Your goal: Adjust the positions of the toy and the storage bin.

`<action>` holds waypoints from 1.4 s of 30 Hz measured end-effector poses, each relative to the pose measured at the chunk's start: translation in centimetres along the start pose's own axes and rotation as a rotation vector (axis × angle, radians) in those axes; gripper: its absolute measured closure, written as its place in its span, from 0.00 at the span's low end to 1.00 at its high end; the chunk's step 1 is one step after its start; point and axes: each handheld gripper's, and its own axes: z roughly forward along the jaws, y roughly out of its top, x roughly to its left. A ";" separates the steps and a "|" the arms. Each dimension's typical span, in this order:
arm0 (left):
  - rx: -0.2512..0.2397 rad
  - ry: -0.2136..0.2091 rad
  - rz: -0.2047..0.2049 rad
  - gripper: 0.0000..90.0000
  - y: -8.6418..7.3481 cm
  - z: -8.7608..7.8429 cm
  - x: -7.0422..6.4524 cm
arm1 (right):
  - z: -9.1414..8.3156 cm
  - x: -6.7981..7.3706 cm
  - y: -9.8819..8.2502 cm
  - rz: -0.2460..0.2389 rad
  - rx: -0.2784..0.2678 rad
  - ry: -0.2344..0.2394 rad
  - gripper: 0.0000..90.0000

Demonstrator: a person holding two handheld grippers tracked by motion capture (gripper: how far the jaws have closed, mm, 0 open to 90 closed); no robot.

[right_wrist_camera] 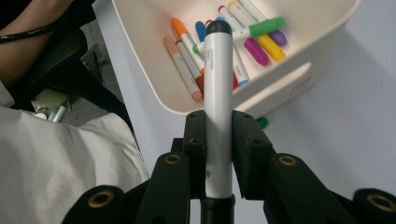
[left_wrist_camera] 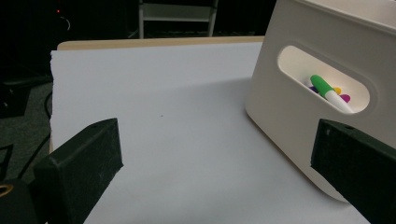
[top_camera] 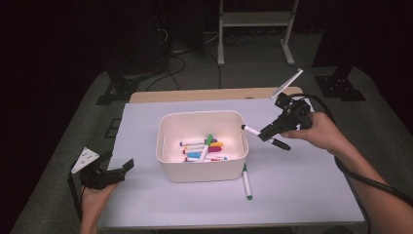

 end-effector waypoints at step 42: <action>-0.005 -0.006 -0.005 0.01 -0.1 -0.3 0.3 | 11.6 3.4 11.0 -0.222 0.223 0.120 0.84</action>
